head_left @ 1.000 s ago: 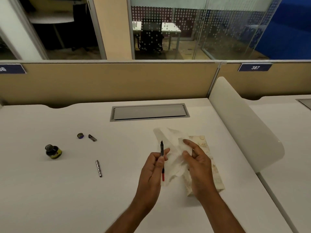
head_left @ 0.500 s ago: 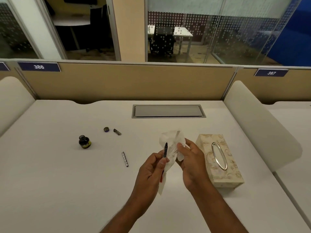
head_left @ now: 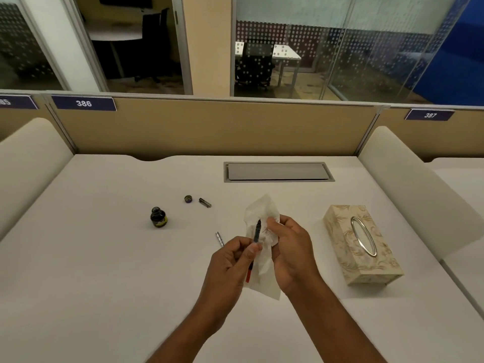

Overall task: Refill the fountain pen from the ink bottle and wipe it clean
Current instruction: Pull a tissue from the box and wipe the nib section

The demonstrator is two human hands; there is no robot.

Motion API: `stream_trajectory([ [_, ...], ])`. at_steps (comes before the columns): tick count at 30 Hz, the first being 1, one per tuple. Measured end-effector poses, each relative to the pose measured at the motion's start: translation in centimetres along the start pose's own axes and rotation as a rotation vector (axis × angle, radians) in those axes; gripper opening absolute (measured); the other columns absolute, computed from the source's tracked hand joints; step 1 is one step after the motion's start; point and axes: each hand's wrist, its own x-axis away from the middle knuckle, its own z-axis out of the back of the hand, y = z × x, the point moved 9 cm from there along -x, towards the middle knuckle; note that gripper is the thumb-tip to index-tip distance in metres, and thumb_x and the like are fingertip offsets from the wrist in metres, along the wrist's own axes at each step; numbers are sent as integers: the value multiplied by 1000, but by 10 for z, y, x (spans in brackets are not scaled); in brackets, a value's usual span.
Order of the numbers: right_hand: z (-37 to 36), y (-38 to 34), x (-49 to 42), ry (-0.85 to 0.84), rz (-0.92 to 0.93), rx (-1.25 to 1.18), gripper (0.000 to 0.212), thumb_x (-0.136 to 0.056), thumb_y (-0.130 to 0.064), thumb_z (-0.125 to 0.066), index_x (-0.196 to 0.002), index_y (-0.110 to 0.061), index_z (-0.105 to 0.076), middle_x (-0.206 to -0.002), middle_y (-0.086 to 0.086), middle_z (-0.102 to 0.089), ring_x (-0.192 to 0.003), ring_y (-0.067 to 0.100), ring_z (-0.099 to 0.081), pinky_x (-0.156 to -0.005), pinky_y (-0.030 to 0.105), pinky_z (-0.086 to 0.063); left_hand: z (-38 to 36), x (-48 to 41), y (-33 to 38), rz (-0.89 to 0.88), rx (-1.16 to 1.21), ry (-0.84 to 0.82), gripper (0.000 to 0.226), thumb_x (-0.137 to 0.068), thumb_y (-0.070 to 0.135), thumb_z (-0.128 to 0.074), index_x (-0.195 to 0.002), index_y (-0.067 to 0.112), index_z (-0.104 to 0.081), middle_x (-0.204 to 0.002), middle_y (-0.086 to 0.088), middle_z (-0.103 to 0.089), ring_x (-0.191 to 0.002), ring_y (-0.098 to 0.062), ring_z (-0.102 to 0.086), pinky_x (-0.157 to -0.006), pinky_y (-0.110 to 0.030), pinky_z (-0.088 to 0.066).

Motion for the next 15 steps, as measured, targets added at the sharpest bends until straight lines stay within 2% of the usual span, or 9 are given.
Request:
stream_trajectory([
  [3,-11,0,9,-38,25,50,13,-97,-11,-60,-102,-14,-72,-91,8,-80,-76,23,-77,-65,36,-64,12,3,-2,7,-14,0,18,-99,34,-59,-100,24,-73,-93,17,-77,-86,2,-70,-67,-8,-51],
  [7,-18,-6,17,-30,113,183,13,-97,-12,-63,-100,-19,-73,-95,2,-79,-90,24,-76,-76,36,-64,26,8,-2,2,7,0,17,-100,33,-58,-98,25,-73,-93,16,-77,-85,3,-69,-68,-9,-52],
  [10,-22,-6,21,-59,125,245,10,-96,-16,-65,-100,-18,-74,-95,0,-80,-92,24,-76,-79,34,-63,32,12,4,-20,58,1,23,-94,41,-58,-98,25,-73,-93,16,-76,-87,2,-69,-69,-8,-52],
  [13,-21,-1,24,-108,83,307,10,-94,-21,-68,-100,-17,-73,-96,2,-79,-90,23,-74,-74,29,-59,35,15,10,-51,116,-11,26,-90,44,-59,-96,25,-76,-92,12,-76,-84,1,-68,-71,-11,-53],
  [15,-19,6,25,-151,-6,277,17,-91,-25,-70,-102,-12,-72,-102,9,-77,-91,22,-70,-78,35,-59,35,17,14,-69,159,-23,24,-92,41,-59,-95,24,-76,-92,8,-76,-83,-1,-66,-71,-13,-53],
])
